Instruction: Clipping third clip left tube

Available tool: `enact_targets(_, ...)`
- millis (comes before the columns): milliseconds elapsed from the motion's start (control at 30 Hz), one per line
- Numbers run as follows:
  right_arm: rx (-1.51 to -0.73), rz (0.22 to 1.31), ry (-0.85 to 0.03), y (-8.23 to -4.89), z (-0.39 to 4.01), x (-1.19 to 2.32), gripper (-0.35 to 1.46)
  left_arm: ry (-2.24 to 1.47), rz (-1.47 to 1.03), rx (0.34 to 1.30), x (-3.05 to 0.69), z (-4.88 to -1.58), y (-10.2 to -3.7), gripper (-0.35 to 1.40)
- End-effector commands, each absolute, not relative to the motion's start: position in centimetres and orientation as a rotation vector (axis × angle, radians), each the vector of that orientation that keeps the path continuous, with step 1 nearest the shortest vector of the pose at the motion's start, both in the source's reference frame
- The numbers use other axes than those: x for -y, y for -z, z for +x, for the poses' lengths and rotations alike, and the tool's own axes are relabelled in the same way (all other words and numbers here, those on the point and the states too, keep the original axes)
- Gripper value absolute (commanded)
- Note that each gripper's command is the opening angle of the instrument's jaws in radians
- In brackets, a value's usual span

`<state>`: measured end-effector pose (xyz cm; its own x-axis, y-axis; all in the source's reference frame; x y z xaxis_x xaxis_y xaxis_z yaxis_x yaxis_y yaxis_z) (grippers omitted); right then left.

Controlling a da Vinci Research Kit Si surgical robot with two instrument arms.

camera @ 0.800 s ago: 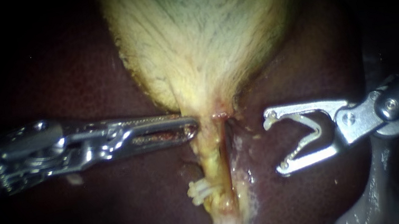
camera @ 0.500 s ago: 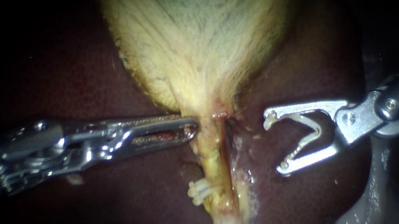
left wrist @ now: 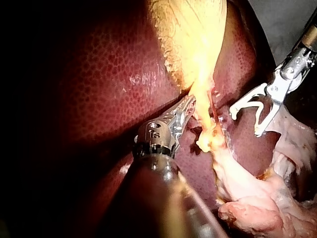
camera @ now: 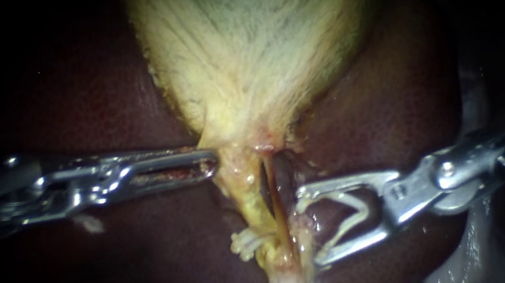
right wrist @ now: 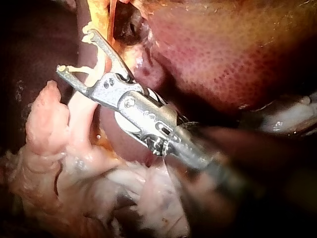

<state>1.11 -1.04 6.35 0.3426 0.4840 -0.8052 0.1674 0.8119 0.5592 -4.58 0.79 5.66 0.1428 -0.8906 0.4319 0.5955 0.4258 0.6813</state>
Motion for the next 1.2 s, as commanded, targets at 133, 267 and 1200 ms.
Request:
enact_targets(133,-1.213,0.642,-0.250,-6.46,1.32,1.07,0.60,1.114,0.388,0.915,-0.78,-4.57,-5.65,-0.35)
enact_targets(267,-1.207,0.648,-0.269,-6.56,1.40,1.02,0.59,1.115,0.387,0.914,-0.76,-4.58,-5.61,-0.35)
enact_targets(1200,-1.135,0.596,-0.300,-7.09,1.41,0.88,0.58,1.114,0.377,0.925,-0.60,-4.63,-5.32,-0.35)
